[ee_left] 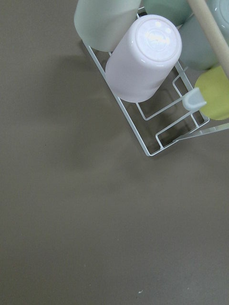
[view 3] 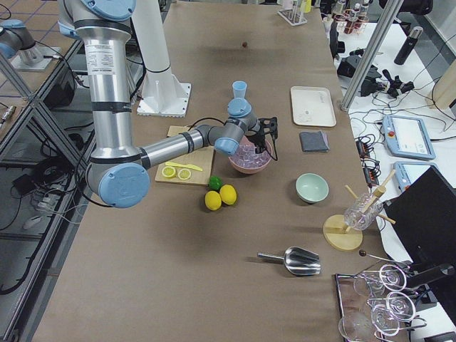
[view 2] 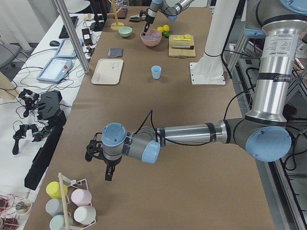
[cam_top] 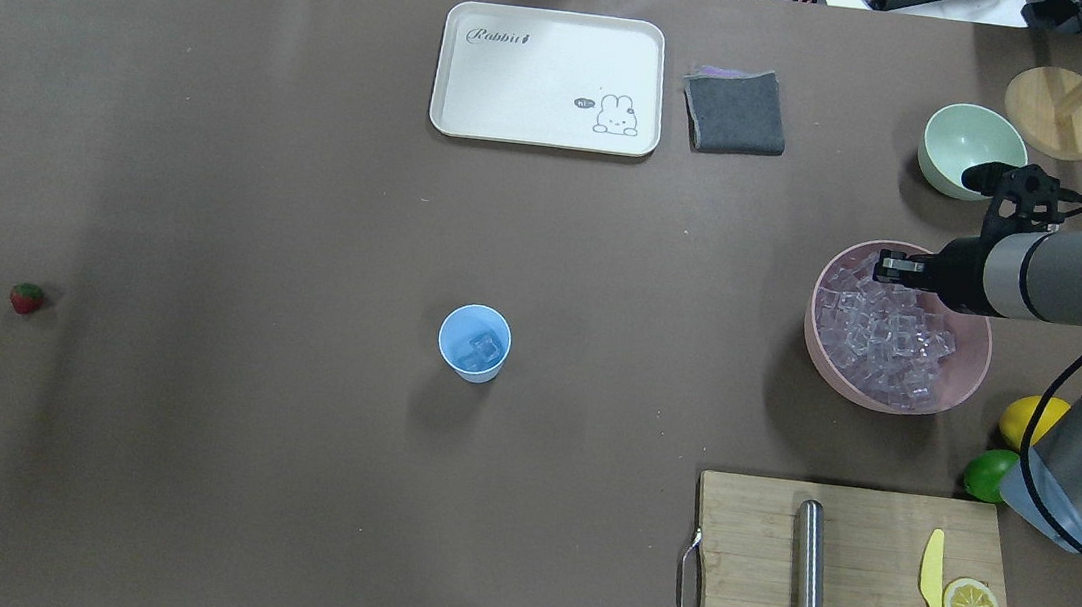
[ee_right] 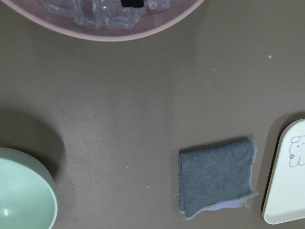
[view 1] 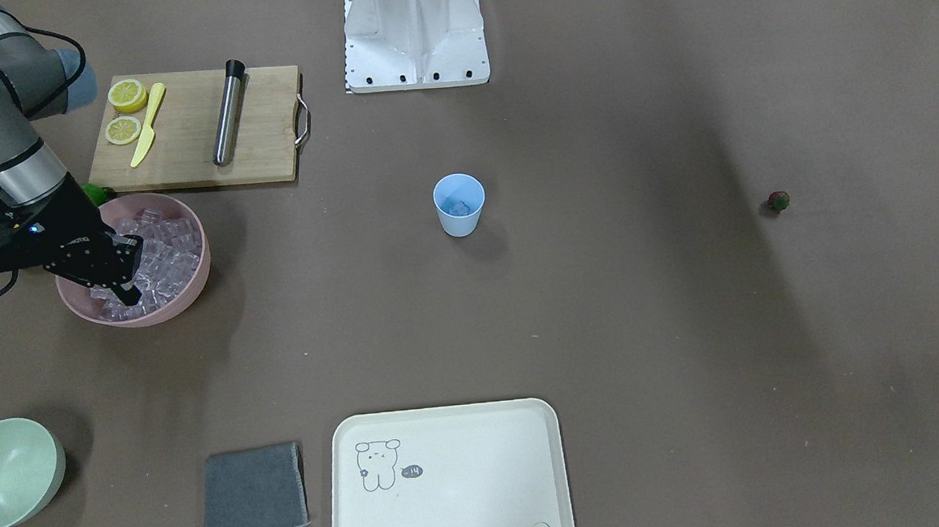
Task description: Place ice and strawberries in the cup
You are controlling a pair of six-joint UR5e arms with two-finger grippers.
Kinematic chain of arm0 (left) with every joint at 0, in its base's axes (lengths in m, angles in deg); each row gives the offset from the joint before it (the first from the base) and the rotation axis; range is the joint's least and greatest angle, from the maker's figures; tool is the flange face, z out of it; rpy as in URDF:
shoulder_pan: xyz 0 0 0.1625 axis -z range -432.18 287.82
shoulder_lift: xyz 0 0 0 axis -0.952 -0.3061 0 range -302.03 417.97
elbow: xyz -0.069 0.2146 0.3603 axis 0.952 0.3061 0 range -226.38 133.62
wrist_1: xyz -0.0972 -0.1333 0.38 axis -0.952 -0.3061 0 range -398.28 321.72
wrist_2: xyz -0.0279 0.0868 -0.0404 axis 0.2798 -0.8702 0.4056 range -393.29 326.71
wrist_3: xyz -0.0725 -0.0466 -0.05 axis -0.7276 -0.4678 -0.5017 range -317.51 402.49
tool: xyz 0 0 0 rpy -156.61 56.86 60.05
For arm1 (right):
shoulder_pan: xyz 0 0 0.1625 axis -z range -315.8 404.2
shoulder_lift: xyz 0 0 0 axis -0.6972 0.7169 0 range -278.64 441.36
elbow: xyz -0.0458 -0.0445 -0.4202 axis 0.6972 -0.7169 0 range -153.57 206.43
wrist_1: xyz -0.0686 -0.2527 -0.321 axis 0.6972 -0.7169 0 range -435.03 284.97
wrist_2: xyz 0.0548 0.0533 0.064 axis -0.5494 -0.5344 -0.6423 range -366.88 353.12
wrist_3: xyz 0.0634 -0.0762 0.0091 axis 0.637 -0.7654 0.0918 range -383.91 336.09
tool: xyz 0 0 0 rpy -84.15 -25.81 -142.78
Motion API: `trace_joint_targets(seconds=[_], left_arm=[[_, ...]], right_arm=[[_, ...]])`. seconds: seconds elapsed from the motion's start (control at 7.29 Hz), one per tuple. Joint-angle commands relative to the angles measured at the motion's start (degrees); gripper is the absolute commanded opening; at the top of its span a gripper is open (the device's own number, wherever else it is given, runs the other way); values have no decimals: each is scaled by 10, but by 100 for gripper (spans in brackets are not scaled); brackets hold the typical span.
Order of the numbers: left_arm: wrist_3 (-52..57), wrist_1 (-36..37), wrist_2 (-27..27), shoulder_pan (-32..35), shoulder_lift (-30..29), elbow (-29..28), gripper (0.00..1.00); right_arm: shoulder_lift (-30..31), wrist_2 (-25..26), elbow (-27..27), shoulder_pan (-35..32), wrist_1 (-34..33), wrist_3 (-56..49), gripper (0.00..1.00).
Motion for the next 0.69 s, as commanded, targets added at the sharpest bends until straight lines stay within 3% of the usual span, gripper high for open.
trace_joint_targets(seconds=[0.0, 0.14, 0.27, 0.55], left_arm=[[0, 0, 0, 0, 0, 1, 98], [0, 0, 1, 0, 0, 1, 98], [0, 0, 0, 0, 0, 1, 98], [0, 0, 0, 0, -2, 1, 98]], right_arm=[[8, -19, 7, -17, 1, -1, 11], [15, -5, 7, -16, 3, -1, 68], [22, 6, 8, -7, 5, -1, 99], [27, 27, 9, 20, 9, -7, 100]])
